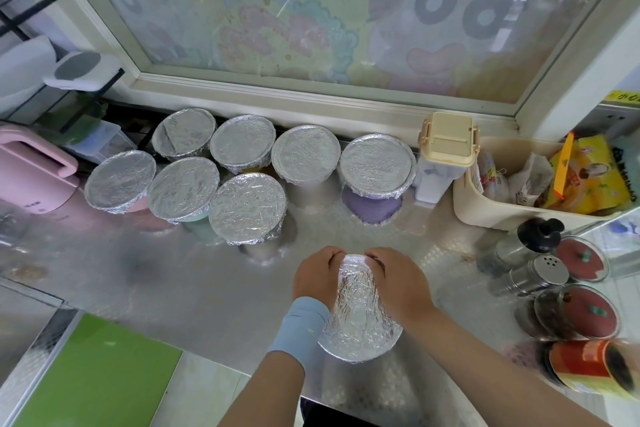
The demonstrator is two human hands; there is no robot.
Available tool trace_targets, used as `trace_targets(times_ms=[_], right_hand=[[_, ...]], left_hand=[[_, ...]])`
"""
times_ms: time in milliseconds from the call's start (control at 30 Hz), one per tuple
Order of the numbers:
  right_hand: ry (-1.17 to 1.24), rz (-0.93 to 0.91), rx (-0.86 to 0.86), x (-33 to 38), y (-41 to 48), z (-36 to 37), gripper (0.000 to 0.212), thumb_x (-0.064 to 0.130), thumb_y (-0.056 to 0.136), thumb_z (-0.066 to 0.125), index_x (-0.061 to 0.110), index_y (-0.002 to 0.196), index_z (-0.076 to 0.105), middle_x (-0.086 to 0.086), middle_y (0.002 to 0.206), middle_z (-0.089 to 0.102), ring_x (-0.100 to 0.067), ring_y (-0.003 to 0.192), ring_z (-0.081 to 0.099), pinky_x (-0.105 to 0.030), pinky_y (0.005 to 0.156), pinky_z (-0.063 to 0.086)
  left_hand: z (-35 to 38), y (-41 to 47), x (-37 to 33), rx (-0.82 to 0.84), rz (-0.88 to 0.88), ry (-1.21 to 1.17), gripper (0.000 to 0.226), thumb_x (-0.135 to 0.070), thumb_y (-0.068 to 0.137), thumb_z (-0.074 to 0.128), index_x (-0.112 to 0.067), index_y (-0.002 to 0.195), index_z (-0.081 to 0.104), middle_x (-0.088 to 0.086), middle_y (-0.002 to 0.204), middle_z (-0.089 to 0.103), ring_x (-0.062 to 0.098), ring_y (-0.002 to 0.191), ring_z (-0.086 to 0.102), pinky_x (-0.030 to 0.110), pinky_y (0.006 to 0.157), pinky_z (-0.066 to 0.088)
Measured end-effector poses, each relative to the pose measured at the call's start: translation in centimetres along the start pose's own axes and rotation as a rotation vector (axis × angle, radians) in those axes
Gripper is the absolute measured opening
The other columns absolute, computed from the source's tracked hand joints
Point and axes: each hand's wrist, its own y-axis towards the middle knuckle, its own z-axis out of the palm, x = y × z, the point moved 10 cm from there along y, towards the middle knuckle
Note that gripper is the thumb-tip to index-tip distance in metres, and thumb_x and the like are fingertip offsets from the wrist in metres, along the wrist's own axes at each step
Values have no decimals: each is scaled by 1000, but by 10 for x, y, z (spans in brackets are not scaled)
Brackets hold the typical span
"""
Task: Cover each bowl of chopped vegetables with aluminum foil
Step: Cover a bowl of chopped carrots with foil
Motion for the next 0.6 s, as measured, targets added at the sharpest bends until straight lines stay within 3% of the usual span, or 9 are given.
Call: trace_targets(times_ms=[100,300,433,533,600], right_hand=[[55,47,20,-5,-1,6,26,34,102,43,30,107,69,14,96,71,-10,86,64,-30,78,50],[-38,-29,127,-1,14,17,27,38,102,42,31,108,67,9,93,73,-17,88,66,-33,77,50],[-63,-88,192,6,18,20,28,38,103,42,31,115,66,8,101,73,-17,95,66,-31,81,48],[-58,-116,113,11,14,12,29,37,100,48,27,123,64,9,117,68,-17,106,63,-32,90,47],[-58,-82,36,7,9,5,25,38,98,51,29,116,65,9,109,69,-17,99,65,-34,86,49]], left_hand=[[-1,-7,5,-56,-64,2,21,-33,101,44,-28,98,63,-7,91,68,17,83,61,27,74,45],[-5,-15,13,-125,-134,22,22,-30,102,41,-24,102,62,-2,94,68,22,83,60,29,73,45],[0,-5,-5,-26,35,34,25,-28,100,46,-26,118,64,-6,113,68,16,104,61,31,93,48],[7,-3,-11,48,63,-32,22,-30,98,53,-30,113,68,-13,110,71,10,99,63,26,92,48],[6,-4,-5,32,6,-92,19,-30,96,56,-31,107,71,-14,103,72,9,94,64,24,88,49]])
